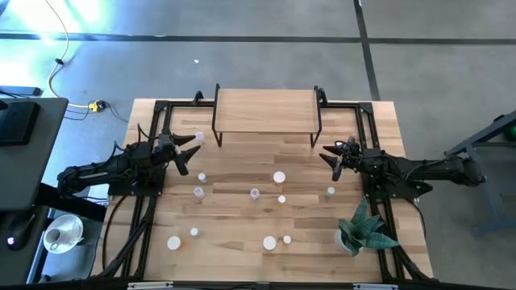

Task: Pick and place medicine bottles onto shelf by color
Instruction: Put the top left blue pill bottle on the shelf

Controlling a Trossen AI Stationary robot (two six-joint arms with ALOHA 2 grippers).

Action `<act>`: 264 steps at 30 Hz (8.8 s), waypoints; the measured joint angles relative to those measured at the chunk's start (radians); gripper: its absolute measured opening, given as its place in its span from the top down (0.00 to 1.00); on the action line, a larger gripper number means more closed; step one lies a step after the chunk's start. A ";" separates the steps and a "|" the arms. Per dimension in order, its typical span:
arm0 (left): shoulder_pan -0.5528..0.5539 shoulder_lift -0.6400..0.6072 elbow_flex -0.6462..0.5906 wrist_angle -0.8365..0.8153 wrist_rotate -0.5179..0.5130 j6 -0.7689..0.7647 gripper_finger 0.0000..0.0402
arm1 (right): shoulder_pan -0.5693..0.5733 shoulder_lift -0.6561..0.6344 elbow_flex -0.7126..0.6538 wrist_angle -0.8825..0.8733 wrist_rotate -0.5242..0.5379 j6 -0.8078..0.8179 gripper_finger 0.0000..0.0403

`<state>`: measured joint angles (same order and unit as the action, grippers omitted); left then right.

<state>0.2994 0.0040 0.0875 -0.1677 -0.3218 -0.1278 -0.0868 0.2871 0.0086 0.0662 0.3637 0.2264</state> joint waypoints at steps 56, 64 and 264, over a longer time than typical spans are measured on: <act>0.000 0.201 0.311 -0.022 0.153 0.027 0.47 | 0.000 0.000 0.000 0.000 0.000 0.000 0.60; -0.001 0.419 0.481 -0.363 0.245 0.052 0.47 | 0.000 0.000 0.000 0.000 0.000 0.000 0.60; 0.525 1.823 1.747 -1.053 0.245 -0.070 0.72 | 0.000 0.000 0.000 0.000 0.000 0.000 0.60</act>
<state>0.8242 1.8271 1.8343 -1.2208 -0.0768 -0.1978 -0.0870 0.2871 0.0086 0.0662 0.3639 0.2264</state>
